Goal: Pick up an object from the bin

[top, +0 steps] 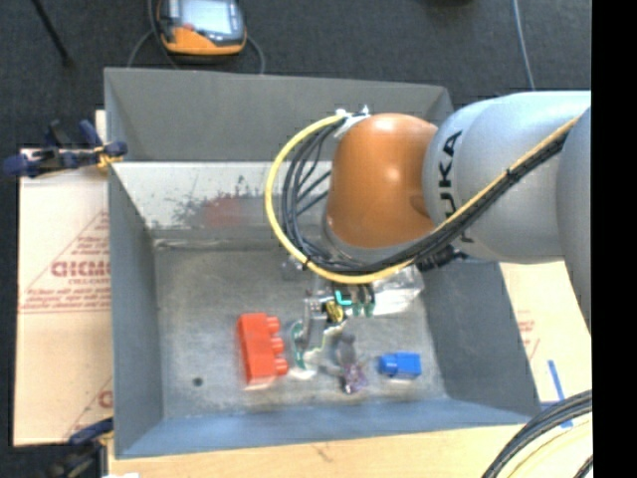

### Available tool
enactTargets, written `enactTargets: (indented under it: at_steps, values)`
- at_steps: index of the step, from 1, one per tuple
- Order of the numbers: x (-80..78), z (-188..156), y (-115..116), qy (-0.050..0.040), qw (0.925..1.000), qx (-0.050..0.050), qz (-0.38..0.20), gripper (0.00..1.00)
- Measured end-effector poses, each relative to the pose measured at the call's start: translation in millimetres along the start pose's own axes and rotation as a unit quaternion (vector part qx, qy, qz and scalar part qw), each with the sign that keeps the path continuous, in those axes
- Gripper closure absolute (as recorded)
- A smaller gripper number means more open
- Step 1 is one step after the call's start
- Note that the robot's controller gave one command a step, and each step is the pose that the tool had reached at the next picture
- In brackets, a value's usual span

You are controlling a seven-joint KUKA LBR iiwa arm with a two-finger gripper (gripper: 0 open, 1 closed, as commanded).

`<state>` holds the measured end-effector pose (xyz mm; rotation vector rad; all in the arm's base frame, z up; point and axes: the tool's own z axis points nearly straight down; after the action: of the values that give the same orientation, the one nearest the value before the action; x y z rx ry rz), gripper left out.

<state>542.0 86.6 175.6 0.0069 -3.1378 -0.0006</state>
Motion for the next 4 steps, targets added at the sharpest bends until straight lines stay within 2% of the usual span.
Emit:
enactTargets:
  at_steps: [1,2,3,4]
  values:
    - [9.4,106.9,7.1,-0.0018,0.9962,0.001,-0.087,0.00]
    - [7.0,101.5,7.1,-0.0042,0.9963,0.001,-0.085,1.00]
    - [30.2,28.5,9.8,-0.0060,0.9980,0.000,-0.063,1.00]
    - [30.9,32.9,9.5,-0.0028,0.9981,0.000,-0.062,0.00]
